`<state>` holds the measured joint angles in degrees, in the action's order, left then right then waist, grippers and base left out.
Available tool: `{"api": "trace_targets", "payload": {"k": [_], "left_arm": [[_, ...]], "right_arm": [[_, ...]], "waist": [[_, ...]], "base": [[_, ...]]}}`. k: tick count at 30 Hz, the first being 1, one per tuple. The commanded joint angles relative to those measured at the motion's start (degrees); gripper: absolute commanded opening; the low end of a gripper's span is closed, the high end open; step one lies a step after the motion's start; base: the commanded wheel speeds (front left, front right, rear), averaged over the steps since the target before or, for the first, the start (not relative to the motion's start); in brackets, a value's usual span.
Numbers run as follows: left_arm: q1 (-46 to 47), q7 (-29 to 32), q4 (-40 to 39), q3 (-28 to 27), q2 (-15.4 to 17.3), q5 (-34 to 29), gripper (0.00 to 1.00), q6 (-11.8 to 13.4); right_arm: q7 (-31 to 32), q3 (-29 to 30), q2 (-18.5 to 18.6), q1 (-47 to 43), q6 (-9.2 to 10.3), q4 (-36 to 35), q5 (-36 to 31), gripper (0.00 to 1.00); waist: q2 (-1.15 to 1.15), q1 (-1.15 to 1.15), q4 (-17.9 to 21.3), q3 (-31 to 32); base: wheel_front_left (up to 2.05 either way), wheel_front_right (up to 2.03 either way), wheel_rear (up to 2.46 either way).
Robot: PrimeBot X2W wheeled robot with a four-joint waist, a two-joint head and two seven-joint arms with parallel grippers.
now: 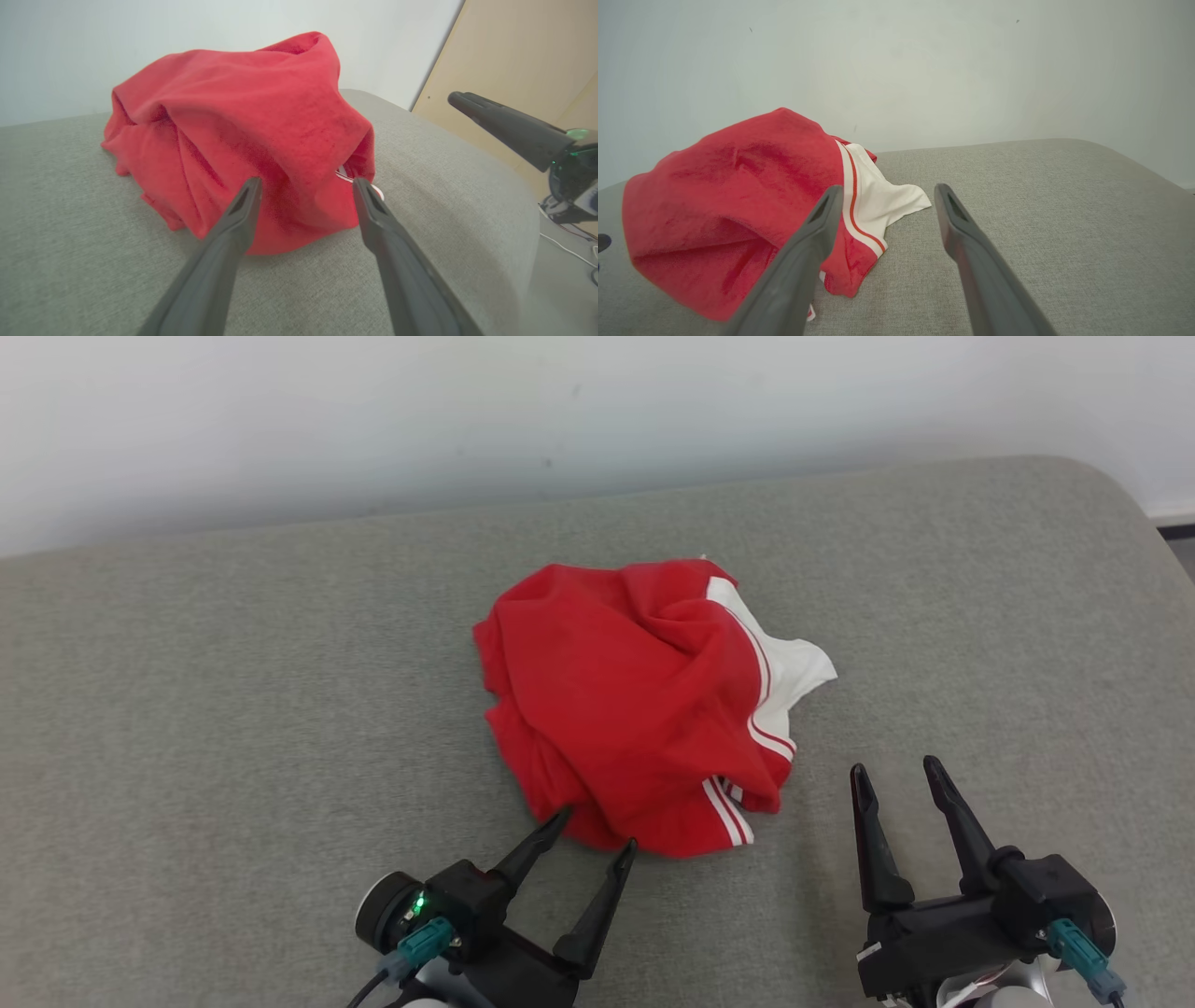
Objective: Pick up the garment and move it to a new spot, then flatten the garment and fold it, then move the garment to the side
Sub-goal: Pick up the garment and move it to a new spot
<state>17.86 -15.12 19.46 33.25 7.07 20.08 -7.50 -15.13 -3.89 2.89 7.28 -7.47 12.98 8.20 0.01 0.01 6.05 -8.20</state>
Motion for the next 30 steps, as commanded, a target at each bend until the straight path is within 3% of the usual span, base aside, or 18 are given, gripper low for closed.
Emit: {"api": "trace_targets", "payload": {"k": [1,7,8,9,10,11,20,30], "left_arm": [[1.17,-0.06,0.98,0.56,-0.1,0.26,1.0,0.09],[3.65,-0.05,2.94,1.95,-0.64,1.12,0.98,0.09],[3.99,-0.05,3.16,1.87,-0.72,1.16,0.84,0.09],[4.26,-0.05,3.37,1.77,-0.78,1.19,0.28,0.09],[4.47,-0.06,3.67,1.63,-0.82,1.16,0.09,0.09],[4.63,-0.05,3.93,1.52,-0.86,1.09,0.0,0.09],[10.18,-0.06,0.51,2.14,-0.14,-0.42,0.0,0.09],[32.31,1.84,-1.31,6.95,3.57,1.93,0.0,0.09]], "right_arm": [[-0.03,-0.06,-0.03,0.58,-0.05,-0.23,0.59,1.0],[-0.03,0.37,-0.03,0.94,-0.05,-0.25,0.71,1.0],[-0.03,0.36,-0.03,1.01,-0.05,-0.24,0.73,1.0],[-0.03,0.34,-0.03,1.08,-0.05,-0.2,0.75,1.0],[-0.03,0.34,-0.03,1.09,-0.05,-0.14,0.73,1.0],[-0.03,0.36,-0.03,1.08,-0.05,-0.1,0.73,1.0],[-0.03,0.3,-0.02,0.65,-0.05,-0.22,1.32,1.0],[-0.03,-0.78,-0.02,1.81,-0.05,0.13,3.95,1.0]], "waist": [[-0.01,-0.01,1.66,-1.37],[-0.01,-0.01,3.18,-2.28],[-0.01,-0.01,3.28,-2.3],[-0.01,-0.01,3.37,-2.29],[-0.01,-0.01,3.43,-2.23],[-0.01,-0.01,3.45,-2.15],[-0.01,-0.01,2.47,-1.79],[-0.01,-0.01,4.82,-2.69]], "base": [[0.0,0.0,0.0],[0.0,0.0,0.0],[0.0,0.0,0.0],[0.0,0.0,0.0],[0.0,0.0,0.0],[0.0,0.0,0.0],[0.0,0.0,0.0],[0.0,0.0,0.0]]}}
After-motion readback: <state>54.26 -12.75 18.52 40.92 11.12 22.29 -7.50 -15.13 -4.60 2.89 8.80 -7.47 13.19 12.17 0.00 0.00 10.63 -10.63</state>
